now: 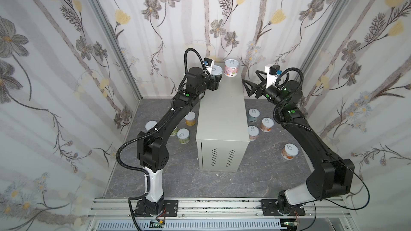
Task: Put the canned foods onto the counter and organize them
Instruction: 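Slide the teal can toward the pink can while the right gripper follows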
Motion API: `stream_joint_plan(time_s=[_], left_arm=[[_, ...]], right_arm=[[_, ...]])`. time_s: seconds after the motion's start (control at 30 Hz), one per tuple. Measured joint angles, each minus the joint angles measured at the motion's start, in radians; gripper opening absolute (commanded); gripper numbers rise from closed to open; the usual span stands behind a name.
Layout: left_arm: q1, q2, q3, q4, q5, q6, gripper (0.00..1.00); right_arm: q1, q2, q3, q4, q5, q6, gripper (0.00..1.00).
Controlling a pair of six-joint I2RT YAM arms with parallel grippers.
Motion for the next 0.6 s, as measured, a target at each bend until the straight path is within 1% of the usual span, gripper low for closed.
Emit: stream_joint_plan(time_s=[0.27, 0.6], left_arm=[[0.013, 0.045, 0.024, 0.05, 0.001, 0.003, 0.69], [0.015, 0.108, 0.085, 0.085, 0.001, 0.008, 0.71]], right_arm=[[-0.008, 0.129, 0.064, 0.139, -0.051, 0.035, 1.0], [-0.014, 0.286, 0.196, 0.15, -0.121, 0.054, 1.0]])
